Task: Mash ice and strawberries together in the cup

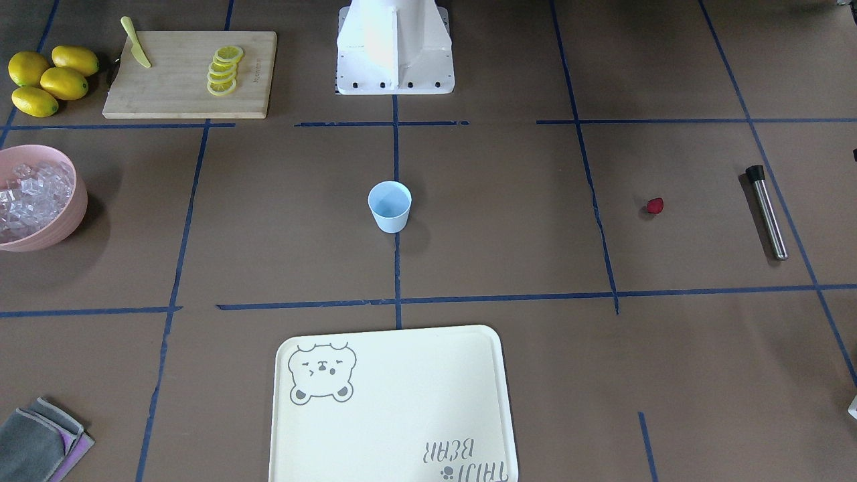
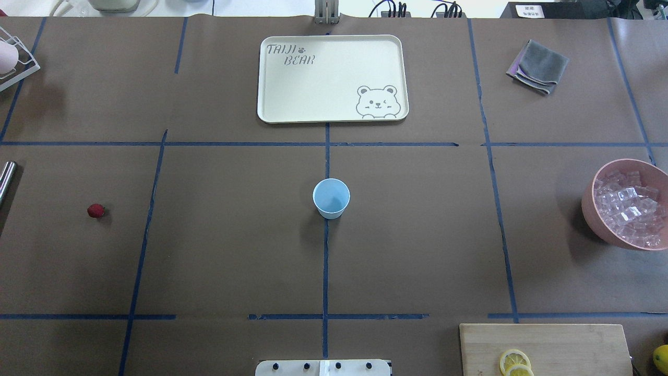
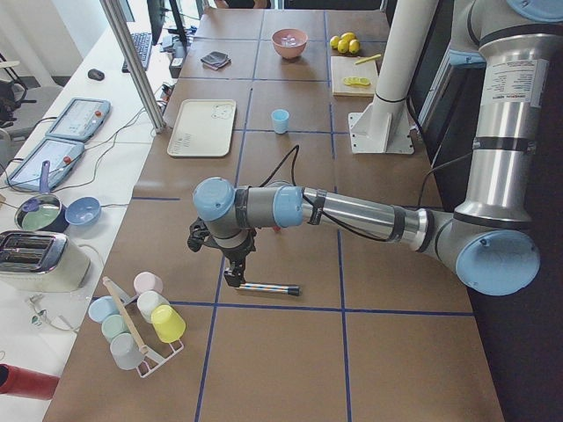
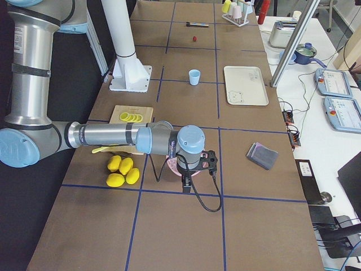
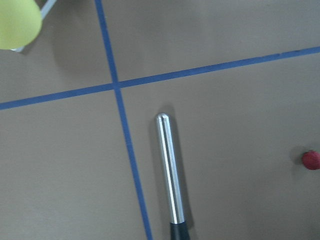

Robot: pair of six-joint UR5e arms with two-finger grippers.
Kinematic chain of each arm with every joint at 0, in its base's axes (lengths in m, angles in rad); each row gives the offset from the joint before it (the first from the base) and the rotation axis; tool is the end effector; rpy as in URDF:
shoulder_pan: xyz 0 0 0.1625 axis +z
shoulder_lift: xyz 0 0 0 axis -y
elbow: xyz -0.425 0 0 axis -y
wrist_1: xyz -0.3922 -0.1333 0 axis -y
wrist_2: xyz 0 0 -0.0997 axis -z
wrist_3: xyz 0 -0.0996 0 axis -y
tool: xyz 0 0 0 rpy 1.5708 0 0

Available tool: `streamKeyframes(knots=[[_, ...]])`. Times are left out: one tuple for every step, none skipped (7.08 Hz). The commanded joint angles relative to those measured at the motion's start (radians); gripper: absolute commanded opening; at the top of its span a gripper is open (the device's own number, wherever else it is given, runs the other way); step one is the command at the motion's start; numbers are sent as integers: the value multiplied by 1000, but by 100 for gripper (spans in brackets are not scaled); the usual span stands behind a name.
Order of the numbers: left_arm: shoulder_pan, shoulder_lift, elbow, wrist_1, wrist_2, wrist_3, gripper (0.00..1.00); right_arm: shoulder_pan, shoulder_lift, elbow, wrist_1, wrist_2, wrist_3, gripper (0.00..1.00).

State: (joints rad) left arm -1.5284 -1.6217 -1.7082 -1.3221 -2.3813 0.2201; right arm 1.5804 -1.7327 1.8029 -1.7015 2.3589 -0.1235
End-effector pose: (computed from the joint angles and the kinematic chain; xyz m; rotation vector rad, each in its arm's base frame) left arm -0.0398 -0.5044 0.5881 0.0151 0.8139 0.2234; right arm 0.0667 -0.4174 0.6306 -0.0048 -0.7902 -0.0841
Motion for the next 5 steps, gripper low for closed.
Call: streamKeyframes(knots=[[2, -1, -10, -28, 10, -2, 100, 0, -1, -5, 0, 0, 1, 100], [2, -1, -16, -46, 10, -5, 100, 0, -2, -4, 0, 3, 2, 100], [2, 3, -21, -48, 11, -7, 100, 0, -2, -4, 0, 2, 8, 100], [2, 8, -22, -48, 10, -7, 100, 0, -2, -5, 0, 3, 10, 100], [2, 8, -22, -48, 7, -5, 100, 0, -4, -4, 0, 10, 10, 100]])
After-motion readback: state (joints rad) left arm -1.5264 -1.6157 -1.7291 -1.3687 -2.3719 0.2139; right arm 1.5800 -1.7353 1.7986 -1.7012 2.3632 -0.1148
